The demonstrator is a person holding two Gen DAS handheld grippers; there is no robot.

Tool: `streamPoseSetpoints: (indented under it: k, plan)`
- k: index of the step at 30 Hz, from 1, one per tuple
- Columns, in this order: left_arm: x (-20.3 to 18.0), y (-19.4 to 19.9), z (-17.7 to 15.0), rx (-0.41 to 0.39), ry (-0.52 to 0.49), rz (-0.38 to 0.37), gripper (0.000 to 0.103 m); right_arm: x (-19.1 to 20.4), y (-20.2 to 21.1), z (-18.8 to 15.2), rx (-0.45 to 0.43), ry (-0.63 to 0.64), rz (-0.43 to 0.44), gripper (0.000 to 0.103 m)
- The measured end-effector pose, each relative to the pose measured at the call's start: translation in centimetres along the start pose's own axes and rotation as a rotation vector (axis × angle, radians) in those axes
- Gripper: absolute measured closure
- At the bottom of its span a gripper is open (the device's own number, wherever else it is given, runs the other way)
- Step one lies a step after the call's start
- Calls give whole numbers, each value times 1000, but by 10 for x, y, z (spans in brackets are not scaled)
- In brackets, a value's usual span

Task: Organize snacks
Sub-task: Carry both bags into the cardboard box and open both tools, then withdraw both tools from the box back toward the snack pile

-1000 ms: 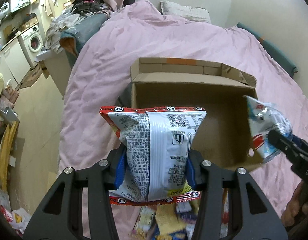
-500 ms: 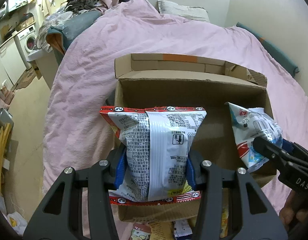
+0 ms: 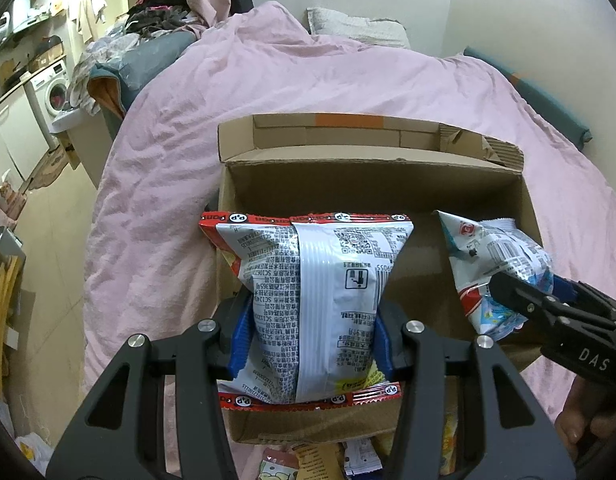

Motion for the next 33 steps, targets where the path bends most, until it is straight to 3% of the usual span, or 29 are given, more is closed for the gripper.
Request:
streamPoseSetpoints:
  k: [13,14,16,20,33]
  plan:
    - [2,2,-1,-1,5,-11,54,-1,9,-1,-41,-10,31,31]
    - [2,2,-1,2,5,-13,51,-1,10,-1,-43,-12,33,31]
    - [3,3,-1,2,11,-21,33,-3,12,0,-52,-25,44,23]
    - [4,12,2,-40,23,-25,17,-5,15,3,-61,-50,62,7]
    - [4,22,3,-81,-4,8,16,-1,23,7,-77,-40,57,4]
Point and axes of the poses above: each gripper's, at about its wrist camera, not at the fingertips, and y roughly against the way its jaws point, x to its left, z to its top, the point moved 6 cm from there along -y, roughly the way its jaws point, and after that the axes turned 7 degrees about y, right-handed, at the moved point
